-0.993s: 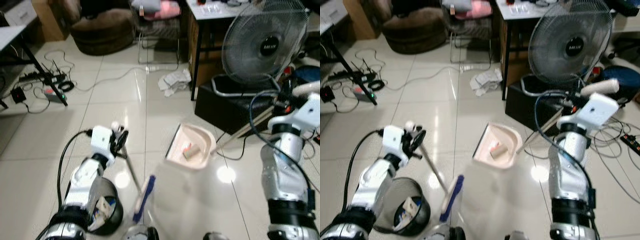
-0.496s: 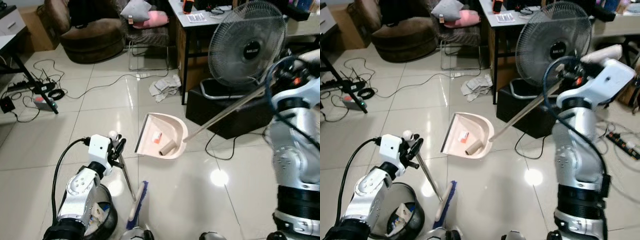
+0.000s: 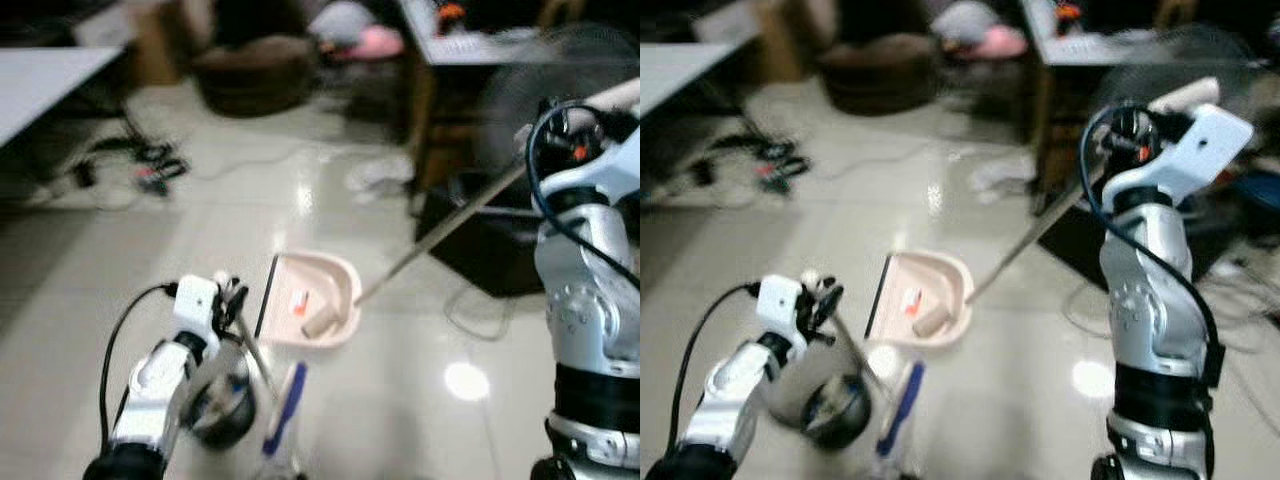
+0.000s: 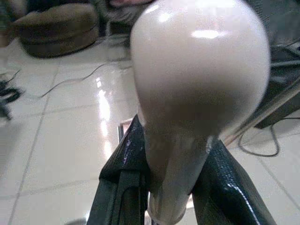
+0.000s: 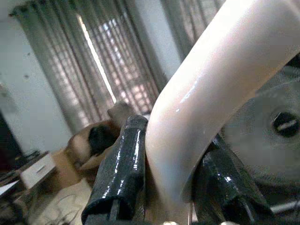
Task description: Sweep floor
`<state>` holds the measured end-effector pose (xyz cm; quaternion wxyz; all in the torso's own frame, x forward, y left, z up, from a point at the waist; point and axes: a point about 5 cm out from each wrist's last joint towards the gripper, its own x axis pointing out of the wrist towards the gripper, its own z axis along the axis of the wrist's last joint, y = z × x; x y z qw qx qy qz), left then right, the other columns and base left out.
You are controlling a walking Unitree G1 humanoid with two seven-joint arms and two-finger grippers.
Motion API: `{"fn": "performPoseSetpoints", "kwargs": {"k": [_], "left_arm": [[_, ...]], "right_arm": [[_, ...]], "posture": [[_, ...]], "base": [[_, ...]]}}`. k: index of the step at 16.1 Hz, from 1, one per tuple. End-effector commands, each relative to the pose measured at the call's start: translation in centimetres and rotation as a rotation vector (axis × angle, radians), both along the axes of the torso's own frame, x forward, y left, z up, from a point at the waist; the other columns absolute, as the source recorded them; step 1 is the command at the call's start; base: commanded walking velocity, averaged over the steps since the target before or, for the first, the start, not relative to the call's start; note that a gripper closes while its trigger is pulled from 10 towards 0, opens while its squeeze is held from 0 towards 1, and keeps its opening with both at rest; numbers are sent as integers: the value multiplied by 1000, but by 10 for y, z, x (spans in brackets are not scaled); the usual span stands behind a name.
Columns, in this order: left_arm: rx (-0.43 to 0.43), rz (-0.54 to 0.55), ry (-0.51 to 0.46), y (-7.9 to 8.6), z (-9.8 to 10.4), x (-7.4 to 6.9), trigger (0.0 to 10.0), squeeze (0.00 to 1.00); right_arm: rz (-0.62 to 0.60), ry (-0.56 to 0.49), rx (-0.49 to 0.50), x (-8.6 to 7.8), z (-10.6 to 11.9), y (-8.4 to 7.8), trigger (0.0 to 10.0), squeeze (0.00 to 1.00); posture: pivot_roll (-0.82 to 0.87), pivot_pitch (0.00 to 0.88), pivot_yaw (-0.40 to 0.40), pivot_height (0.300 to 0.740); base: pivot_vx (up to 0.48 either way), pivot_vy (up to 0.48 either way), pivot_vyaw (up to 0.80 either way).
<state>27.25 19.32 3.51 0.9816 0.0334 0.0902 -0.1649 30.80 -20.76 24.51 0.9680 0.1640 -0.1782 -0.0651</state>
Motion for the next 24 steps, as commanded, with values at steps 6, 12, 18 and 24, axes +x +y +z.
{"fn": "performPoseSetpoints", "kwargs": {"k": [6, 12, 18, 24], "left_arm": [[9, 3, 74, 4, -14, -5, 10000, 0], [1, -11, 40, -1, -7, -5, 10000, 0], [-58, -20, -30, 1, 17, -10, 10000, 0], [-54, 138, -210, 14, 68, 1, 10000, 0]], "right_arm": [[12, -69, 11, -6, 17, -1, 10000, 0], [13, -56, 13, -5, 16, -2, 10000, 0], [32, -39, 7, -3, 16, -1, 10000, 0], [43, -32, 13, 1, 15, -1, 10000, 0]], "posture": [[-31, 0, 75, 740], [-28, 0, 68, 740], [-11, 0, 44, 740], [6, 0, 32, 740]], "base": [[0, 0, 800], [0, 0, 800], [0, 0, 800], [0, 0, 800]]}}
